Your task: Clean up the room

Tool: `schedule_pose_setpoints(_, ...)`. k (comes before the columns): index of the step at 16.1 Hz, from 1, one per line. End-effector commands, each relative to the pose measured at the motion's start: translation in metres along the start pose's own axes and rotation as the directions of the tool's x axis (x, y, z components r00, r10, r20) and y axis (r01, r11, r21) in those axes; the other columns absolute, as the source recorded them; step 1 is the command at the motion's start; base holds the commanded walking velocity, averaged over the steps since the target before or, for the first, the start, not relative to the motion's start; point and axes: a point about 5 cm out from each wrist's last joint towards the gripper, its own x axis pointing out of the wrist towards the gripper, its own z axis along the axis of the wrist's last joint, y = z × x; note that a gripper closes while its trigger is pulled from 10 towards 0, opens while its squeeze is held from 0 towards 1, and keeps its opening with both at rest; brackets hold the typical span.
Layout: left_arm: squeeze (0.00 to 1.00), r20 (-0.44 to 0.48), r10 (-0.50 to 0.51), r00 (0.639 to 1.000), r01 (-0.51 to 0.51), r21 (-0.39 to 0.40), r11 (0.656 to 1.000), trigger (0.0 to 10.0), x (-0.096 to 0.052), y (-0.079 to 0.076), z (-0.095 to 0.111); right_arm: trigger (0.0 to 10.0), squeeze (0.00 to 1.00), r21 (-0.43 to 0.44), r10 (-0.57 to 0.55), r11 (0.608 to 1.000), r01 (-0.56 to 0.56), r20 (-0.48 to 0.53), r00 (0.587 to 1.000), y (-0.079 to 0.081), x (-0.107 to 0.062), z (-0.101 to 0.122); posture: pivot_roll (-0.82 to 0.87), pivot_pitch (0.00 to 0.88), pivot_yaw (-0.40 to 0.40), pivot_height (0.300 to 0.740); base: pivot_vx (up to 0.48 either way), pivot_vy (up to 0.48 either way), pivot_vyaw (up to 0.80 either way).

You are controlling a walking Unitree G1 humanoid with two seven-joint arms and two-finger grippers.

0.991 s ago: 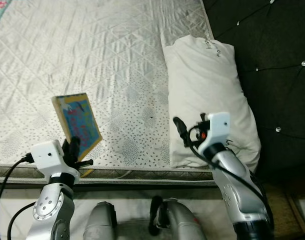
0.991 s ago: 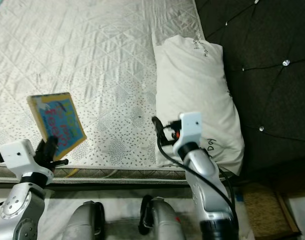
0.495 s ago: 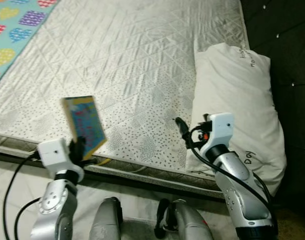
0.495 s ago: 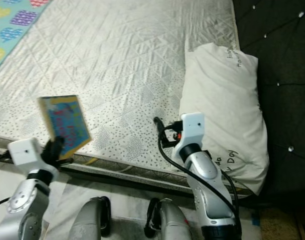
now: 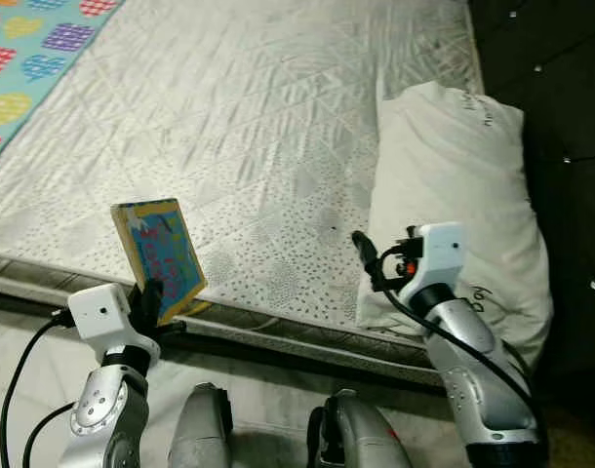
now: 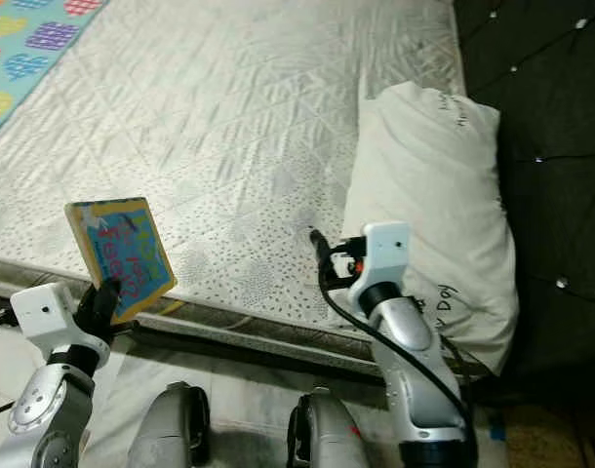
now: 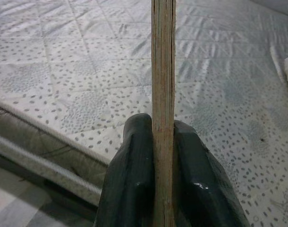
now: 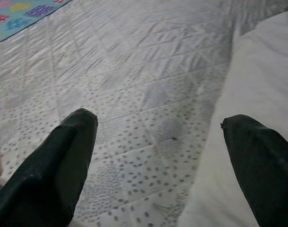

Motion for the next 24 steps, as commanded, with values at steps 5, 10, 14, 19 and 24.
schedule_pose_setpoints(5,0.0,0.04,0.001,0.999,0.0,-0.006,1.0,10.0,-0.004,-0.002,0.009,10.0,0.0,0.002,0.0,1.0,0.0,-0.017,1.0,-0.004,0.003,-0.001,-0.1,0.272,-0.073,0.685,0.0,0.0,0.0)
schedule_pose_setpoints(10,0.0,0.04,-0.004,0.999,0.005,-0.021,1.0,10.0,-0.005,-0.004,0.01,10.0,0.0,0.021,0.008,1.0,-0.008,-0.038,0.999,-0.001,0.005,-0.006,-0.09,0.274,-0.078,0.685,0.0,0.0,-0.64)
schedule_pose_setpoints(14,0.0,0.038,-0.01,0.999,0.01,-0.018,1.0,10.0,-0.005,-0.006,0.01,10.0,0.0,0.014,0.006,1.0,-0.006,-0.028,1.0,-0.002,0.006,-0.005,-0.08,0.273,-0.075,0.685,0.0,0.0,-0.6)
schedule_pose_setpoints(19,0.0,0.028,-0.016,0.999,0.017,-0.021,1.0,10.0,-0.006,-0.007,0.008,10.0,0.0,0.02,0.02,1.0,-0.019,-0.028,0.999,0.002,0.005,-0.007,-0.08,0.277,-0.07,0.685,0.0,0.0,0.0)
schedule_pose_setpoints(24,0.0,0.025,-0.012,1.0,0.013,-0.022,1.0,10.0,-0.008,-0.008,0.008,10.0,0.0,0.026,0.025,0.999,-0.024,-0.036,0.999,0.002,0.003,-0.01,-0.08,0.294,-0.069,0.68,0.0,0.0,0.0)
